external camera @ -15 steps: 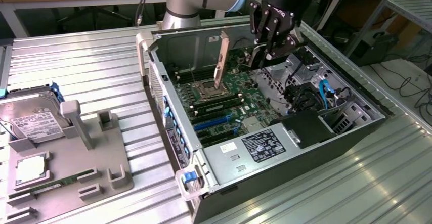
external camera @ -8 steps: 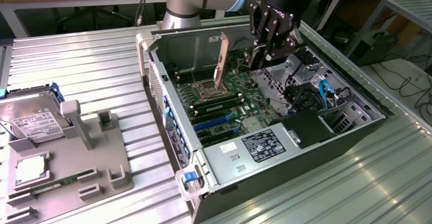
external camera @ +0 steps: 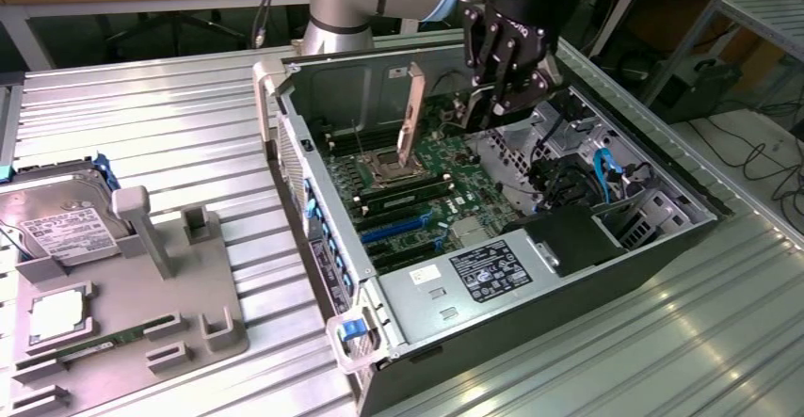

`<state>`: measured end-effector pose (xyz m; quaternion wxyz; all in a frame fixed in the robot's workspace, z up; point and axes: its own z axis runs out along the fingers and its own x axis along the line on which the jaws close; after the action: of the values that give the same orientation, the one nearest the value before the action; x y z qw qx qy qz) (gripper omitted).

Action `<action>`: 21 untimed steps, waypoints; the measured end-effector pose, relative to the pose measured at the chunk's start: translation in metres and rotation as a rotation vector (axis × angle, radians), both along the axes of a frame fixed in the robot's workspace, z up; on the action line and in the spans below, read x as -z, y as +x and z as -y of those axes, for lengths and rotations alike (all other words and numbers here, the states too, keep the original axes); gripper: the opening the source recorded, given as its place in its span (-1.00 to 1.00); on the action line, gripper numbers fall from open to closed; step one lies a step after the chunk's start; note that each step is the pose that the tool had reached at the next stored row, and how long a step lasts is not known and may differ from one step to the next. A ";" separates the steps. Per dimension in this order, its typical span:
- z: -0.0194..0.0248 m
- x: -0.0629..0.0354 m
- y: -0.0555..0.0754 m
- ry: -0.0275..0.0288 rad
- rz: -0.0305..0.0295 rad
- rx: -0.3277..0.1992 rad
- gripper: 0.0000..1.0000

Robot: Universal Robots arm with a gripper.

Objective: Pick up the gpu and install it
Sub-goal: 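Insert the gpu into the slot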

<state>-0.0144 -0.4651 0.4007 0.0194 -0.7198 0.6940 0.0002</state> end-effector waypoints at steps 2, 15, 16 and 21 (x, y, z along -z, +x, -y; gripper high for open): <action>0.0000 0.0006 0.000 0.0000 0.0000 0.000 -0.44; 0.0000 0.0051 0.000 0.0001 0.0000 0.000 -0.44; 0.0000 0.0054 0.000 0.0000 0.0000 0.000 -0.44; 0.0000 0.0072 0.000 0.0000 0.0000 0.000 -0.44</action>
<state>-0.0143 -0.4651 0.3935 0.0194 -0.7198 0.6939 0.0002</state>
